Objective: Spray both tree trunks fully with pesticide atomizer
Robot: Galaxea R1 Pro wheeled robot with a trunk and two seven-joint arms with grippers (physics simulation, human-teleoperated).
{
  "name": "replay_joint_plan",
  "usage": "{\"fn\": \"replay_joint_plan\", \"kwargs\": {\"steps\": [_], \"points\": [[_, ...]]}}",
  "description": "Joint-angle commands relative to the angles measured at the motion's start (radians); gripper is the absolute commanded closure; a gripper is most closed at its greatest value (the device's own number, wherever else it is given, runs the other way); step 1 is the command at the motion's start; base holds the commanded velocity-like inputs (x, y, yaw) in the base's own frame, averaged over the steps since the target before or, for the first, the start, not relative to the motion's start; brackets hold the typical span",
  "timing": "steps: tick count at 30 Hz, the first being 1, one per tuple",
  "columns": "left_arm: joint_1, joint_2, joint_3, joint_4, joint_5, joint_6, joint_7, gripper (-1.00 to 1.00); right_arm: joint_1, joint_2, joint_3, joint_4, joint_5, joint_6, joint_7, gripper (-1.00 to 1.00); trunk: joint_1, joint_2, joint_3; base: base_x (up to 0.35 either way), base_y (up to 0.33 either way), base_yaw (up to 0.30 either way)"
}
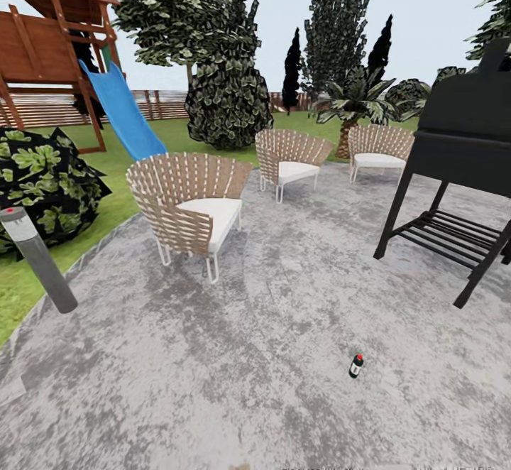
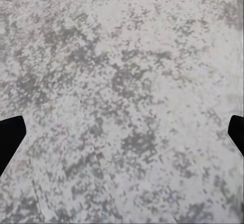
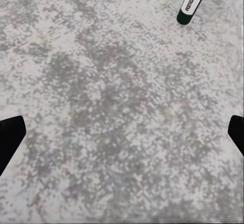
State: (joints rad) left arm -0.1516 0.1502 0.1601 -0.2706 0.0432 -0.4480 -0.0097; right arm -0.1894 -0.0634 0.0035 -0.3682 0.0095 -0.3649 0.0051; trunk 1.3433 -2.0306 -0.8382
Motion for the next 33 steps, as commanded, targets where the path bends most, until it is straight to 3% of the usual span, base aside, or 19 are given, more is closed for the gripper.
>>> {"fn": "replay_joint_plan", "kwargs": {"steps": [1, 33], "points": [[0.000, 0.000, -0.001, 0.000, 0.004, -0.003, -0.001, -1.00, -0.001, 0.000, 0.000, 0.001, 0.000, -0.003, 0.000, -1.00, 0.000, 0.000, -0.001, 0.000, 0.000, -0.287], [0.000, -0.001, -0.001, 0.001, 0.003, -0.003, -0.001, -1.00, -0.001, 0.000, 0.000, 0.001, 0.001, -0.003, 0.001, -1.00, 0.000, 0.000, -0.001, 0.180, 0.166, -0.287]]}}
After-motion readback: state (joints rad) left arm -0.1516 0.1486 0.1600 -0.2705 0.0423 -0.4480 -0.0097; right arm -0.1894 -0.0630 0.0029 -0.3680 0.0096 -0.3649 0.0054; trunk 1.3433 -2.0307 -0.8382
